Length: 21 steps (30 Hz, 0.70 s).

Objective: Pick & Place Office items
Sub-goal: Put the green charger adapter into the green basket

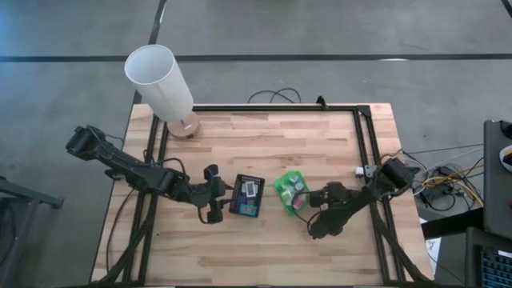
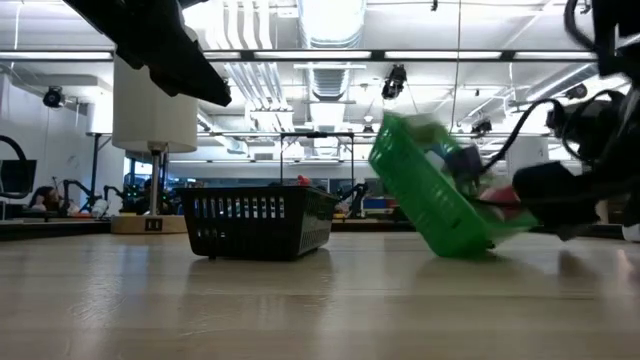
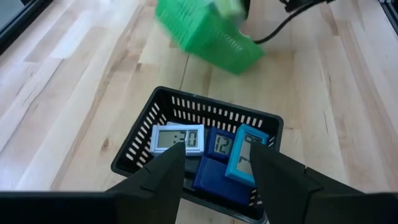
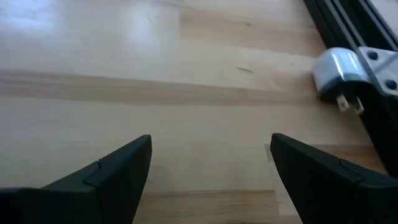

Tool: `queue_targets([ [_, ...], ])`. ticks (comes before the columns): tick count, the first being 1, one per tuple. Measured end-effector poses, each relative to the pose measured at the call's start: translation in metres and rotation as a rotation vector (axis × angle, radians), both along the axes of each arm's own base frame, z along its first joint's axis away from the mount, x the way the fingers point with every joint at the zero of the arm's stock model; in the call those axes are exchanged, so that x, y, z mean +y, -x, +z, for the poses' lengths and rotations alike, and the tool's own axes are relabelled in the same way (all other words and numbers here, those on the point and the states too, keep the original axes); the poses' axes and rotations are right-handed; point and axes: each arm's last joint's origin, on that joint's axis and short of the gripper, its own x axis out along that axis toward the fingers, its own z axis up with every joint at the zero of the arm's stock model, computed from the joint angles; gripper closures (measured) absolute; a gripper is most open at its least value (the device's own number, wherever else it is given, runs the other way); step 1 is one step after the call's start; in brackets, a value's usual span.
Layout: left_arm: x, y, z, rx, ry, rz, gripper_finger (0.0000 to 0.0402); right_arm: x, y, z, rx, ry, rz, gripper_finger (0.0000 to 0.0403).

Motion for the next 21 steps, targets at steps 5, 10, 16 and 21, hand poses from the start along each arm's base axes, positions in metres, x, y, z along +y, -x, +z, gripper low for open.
queue_targets([
  [5, 0.000, 0.000, 0.000, -0.001, 0.005, 0.004, 0.0213, 0.003, -0.006, -0.010, 0.024, 0.019, -0.012, 0.0077],
  [10, 0.000, 0.000, 0.000, 0.000, 0.005, 0.004, 0.0213, 0.007, -0.010, -0.003, -0.012, 0.004, 0.012, 0.0077],
  [16, 0.000, 0.000, 0.000, 0.002, 0.006, 0.005, 0.0213, 0.010, -0.010, 0.040, -0.039, 0.014, 0.045, 0.0077],
  [21, 0.000, 0.000, 0.000, 0.001, 0.011, 0.010, 0.0213, 0.014, -0.009, 0.078, -0.045, 0.041, 0.086, 0.0077],
])
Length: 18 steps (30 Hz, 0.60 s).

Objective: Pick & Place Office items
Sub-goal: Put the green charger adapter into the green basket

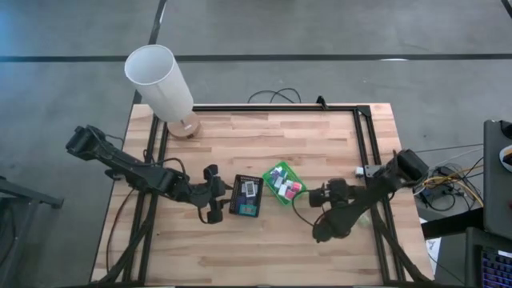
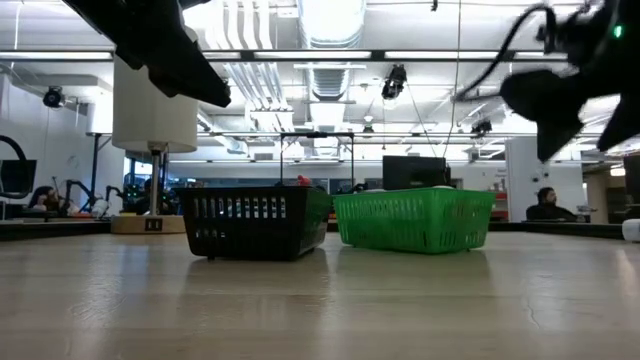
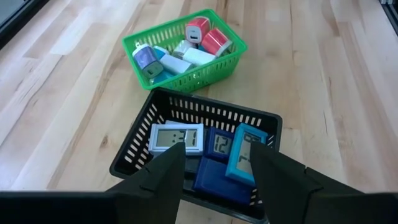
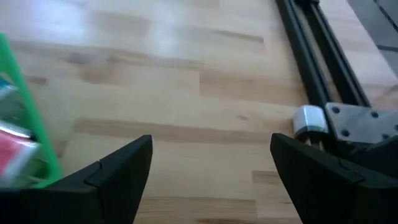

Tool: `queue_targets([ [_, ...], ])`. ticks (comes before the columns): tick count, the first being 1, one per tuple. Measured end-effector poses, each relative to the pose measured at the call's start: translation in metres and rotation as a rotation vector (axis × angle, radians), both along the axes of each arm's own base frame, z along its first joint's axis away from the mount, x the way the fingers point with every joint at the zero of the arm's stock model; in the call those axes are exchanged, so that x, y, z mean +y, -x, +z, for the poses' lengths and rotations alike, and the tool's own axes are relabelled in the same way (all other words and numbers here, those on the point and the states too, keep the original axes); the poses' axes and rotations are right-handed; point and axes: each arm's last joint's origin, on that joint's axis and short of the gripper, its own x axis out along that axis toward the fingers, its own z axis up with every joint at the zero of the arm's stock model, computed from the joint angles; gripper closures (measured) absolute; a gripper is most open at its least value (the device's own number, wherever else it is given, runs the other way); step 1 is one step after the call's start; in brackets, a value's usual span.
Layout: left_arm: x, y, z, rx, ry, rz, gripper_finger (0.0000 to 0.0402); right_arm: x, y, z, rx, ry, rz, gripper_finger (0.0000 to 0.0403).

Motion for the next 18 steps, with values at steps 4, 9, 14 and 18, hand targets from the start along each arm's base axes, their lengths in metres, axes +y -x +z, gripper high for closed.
queue_targets([
  [4, 0.000, 0.000, 0.000, 0.001, 0.013, 0.012, 0.0213, 0.001, 0.000, 0.014, -0.015, -0.045, 0.042, 0.0077],
  [9, 0.000, 0.000, -0.001, 0.001, 0.019, 0.017, 0.0213, 0.003, -0.001, 0.016, 0.008, -0.071, 0.059, 0.0077],
  [14, 0.000, 0.000, -0.001, 0.001, 0.021, 0.019, 0.0213, 0.010, -0.001, 0.012, 0.062, -0.168, 0.070, 0.0076],
  [18, 0.000, 0.000, -0.001, 0.000, 0.030, 0.026, 0.0213, 0.018, -0.001, 0.009, 0.102, -0.230, 0.118, 0.0076],
])
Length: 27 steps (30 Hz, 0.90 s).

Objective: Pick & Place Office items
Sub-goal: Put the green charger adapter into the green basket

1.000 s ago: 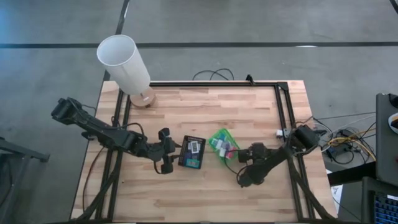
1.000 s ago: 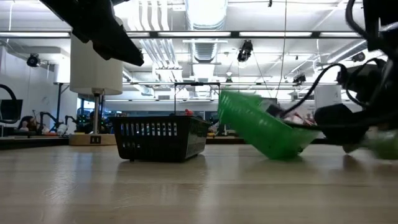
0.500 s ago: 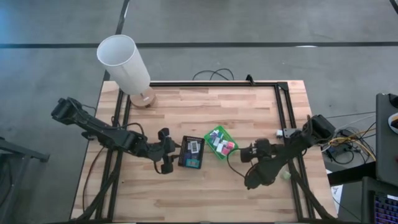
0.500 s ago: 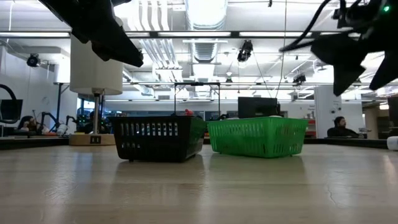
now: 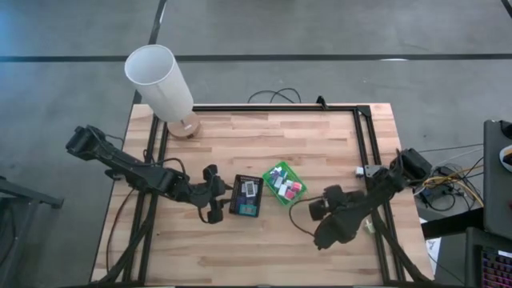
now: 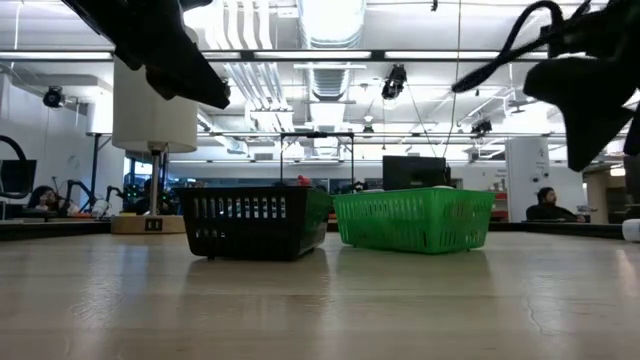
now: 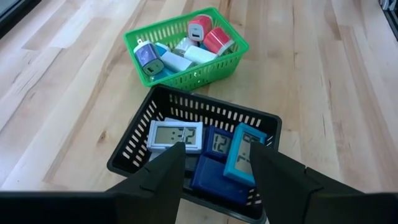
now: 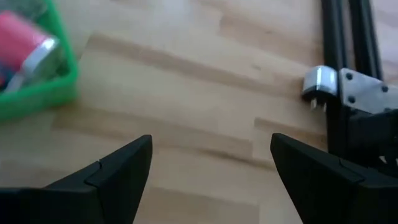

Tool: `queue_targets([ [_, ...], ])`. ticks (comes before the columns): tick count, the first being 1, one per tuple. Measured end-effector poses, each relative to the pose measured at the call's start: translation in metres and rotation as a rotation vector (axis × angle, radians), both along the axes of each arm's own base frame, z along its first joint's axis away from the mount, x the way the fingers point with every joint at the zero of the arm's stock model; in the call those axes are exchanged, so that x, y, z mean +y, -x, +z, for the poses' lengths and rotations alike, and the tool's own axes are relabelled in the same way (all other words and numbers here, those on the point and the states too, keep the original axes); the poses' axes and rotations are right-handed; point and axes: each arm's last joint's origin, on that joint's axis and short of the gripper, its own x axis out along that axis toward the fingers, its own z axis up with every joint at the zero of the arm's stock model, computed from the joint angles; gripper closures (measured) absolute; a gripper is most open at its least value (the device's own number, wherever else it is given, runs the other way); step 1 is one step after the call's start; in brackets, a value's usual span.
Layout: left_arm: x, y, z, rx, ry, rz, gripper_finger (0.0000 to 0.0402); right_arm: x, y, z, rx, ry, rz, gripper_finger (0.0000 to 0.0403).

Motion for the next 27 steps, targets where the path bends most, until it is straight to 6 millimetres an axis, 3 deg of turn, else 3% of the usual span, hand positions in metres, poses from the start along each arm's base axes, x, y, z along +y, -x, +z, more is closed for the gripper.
queue_targets([
  [8, 0.000, 0.000, 0.000, -0.001, 0.009, 0.007, 0.0213, 0.016, -0.010, 0.019, 0.094, -0.157, 0.147, 0.0076],
  [17, 0.000, 0.000, 0.000, -0.001, 0.009, 0.007, 0.0213, 0.031, -0.023, 0.049, 0.269, -0.377, 0.515, 0.0076],
  [21, 0.000, 0.000, 0.000, -0.001, 0.009, 0.007, 0.0213, 0.033, -0.023, 0.053, 0.381, -0.447, 0.684, 0.0076],
  [27, 0.000, 0.000, 0.000, -0.001, 0.009, 0.007, 0.0213, 0.032, -0.015, 0.049, 0.531, -0.639, 0.708, 0.0077],
])
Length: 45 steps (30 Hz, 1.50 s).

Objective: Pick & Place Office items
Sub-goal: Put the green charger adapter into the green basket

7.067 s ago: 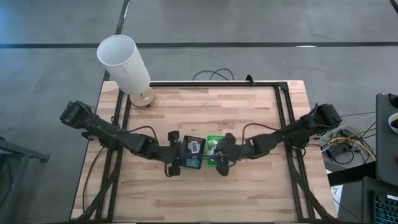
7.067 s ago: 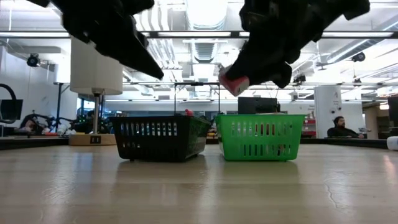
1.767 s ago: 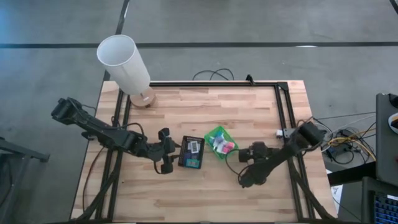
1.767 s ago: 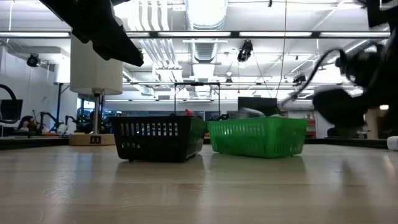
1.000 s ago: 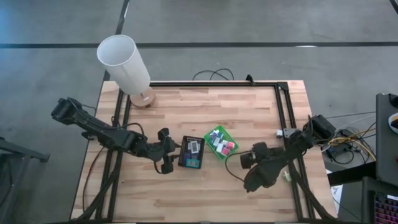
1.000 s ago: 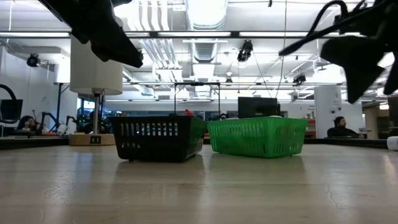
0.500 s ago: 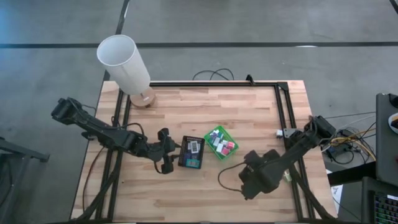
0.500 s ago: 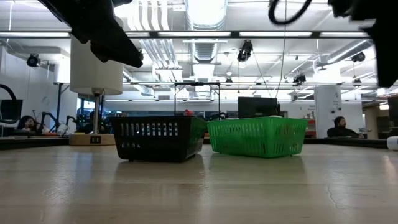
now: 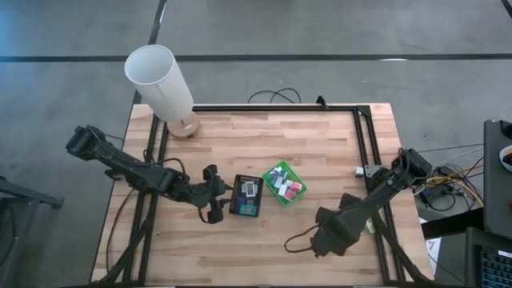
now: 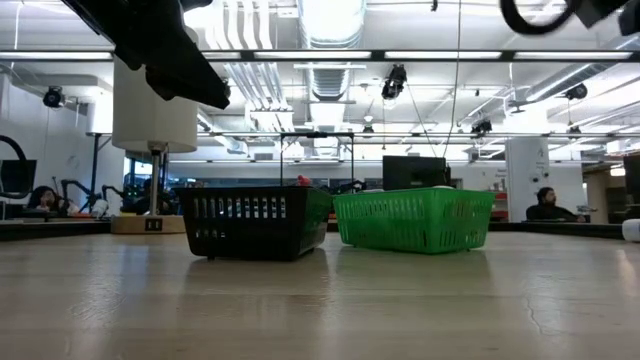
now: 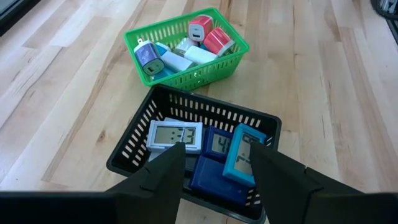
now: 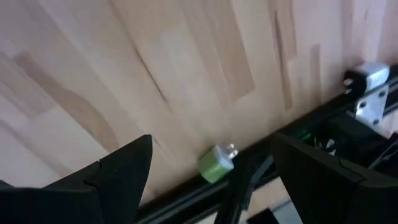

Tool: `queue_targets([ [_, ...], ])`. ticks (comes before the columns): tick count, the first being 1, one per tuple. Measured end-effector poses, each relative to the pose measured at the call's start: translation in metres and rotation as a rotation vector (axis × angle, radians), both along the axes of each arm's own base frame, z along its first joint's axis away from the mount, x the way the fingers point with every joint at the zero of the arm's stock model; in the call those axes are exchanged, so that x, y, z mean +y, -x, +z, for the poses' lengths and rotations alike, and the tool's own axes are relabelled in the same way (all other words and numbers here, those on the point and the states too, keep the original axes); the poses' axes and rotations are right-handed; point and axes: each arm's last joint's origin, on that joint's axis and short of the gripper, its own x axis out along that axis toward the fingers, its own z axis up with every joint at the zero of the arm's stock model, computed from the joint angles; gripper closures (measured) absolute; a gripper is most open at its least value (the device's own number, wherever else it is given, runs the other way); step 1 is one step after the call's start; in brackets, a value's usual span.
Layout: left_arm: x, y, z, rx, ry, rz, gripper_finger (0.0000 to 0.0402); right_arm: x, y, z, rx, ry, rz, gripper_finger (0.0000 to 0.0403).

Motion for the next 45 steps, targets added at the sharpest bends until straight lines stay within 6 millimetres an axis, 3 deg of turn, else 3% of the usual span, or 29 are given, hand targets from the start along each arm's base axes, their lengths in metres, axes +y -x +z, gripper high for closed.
queue_targets([
  [13, 0.000, 0.000, 0.000, -0.002, 0.001, 0.001, 0.0213, -0.005, 0.006, -0.014, 0.056, 0.032, -0.012, 0.0077],
  [24, 0.000, -0.002, 0.002, -0.033, 0.049, 0.042, 0.0213, -0.005, 0.006, -0.015, 0.075, -0.008, 0.106, 0.0077],
  [31, 0.004, -0.004, 0.005, -0.101, -0.018, 0.151, 0.0213, -0.006, 0.005, -0.015, 0.066, 0.000, 0.167, 0.0077],
  [45, 0.001, -0.012, 0.019, -0.267, 0.079, 0.178, 0.0213, -0.009, 0.003, -0.014, 0.063, 0.007, 0.224, 0.0077],
])
